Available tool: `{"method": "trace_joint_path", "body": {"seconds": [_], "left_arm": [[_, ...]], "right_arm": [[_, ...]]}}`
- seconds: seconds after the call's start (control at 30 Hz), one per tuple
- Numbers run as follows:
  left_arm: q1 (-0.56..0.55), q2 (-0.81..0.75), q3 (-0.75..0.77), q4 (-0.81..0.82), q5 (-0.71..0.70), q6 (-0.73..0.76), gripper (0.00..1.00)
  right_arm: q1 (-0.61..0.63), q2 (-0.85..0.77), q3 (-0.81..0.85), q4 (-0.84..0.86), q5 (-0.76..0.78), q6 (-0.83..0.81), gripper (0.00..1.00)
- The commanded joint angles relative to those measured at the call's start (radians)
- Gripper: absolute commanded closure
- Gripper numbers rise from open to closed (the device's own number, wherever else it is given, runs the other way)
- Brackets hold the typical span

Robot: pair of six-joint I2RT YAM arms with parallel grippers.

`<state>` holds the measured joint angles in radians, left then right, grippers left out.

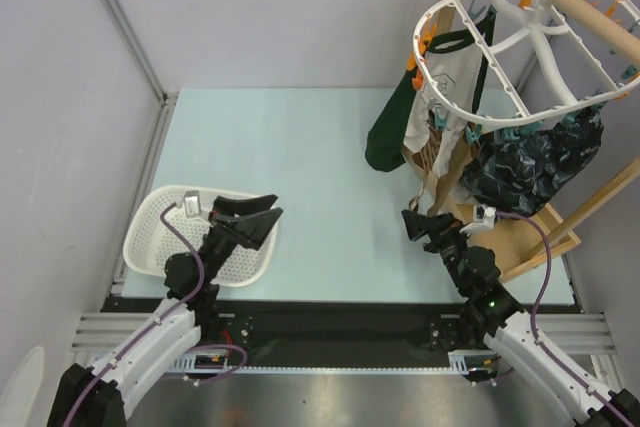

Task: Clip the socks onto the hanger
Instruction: Reset both arms

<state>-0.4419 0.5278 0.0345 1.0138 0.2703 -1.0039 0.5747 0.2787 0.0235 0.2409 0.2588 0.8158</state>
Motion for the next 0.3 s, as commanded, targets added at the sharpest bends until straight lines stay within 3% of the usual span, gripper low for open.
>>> {"method": "trace_joint_path", "body": {"seconds": [0.0,0.27], "left_arm": [[0.008,0.032,-0.255,0.051,0.018,-0.007,0.0],[0.008,0.001,-0.254,0.017,0.017,0.005,0.0]], "right_arm": [[0.007,0.011,-0.112,-0.048,0.076,0.034,0.0],[0.007,0.021,-0.114,-0.031,0.053,0.003,0.0]]}}
